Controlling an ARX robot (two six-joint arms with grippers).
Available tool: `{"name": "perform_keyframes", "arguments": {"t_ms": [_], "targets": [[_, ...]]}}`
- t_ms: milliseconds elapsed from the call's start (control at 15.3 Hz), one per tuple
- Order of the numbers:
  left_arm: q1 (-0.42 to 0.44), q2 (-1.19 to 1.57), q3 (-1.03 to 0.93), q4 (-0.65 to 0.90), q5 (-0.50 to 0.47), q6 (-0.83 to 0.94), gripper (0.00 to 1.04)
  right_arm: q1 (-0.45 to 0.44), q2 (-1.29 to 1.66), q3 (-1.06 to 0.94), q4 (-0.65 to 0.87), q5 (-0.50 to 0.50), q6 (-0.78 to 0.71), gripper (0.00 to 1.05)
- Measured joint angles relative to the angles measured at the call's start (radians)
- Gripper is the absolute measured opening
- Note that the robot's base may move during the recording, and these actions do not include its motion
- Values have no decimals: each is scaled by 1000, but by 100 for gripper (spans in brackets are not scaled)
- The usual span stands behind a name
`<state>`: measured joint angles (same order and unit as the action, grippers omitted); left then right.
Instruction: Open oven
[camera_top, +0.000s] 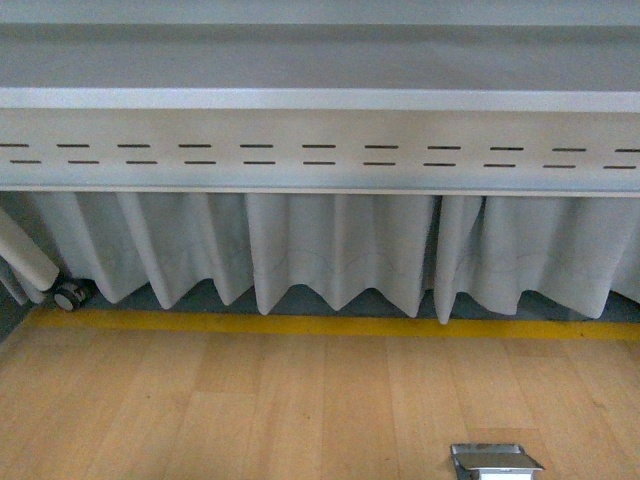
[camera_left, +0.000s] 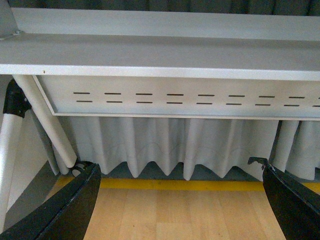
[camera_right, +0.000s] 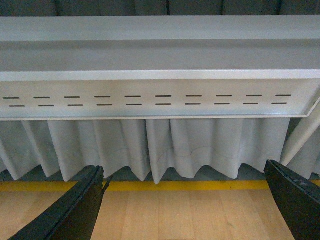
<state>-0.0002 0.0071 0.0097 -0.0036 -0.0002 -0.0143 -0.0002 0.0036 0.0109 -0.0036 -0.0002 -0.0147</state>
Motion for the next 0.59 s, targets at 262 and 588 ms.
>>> {"name": "perform_keyframes", "arguments": {"t_ms": [262,588], "targets": [[0,0,0,0,0,0,98,0,0,0,0,0,0,98],[0,0,0,0,0,0,98,0,0,0,0,0,0,98]]}}
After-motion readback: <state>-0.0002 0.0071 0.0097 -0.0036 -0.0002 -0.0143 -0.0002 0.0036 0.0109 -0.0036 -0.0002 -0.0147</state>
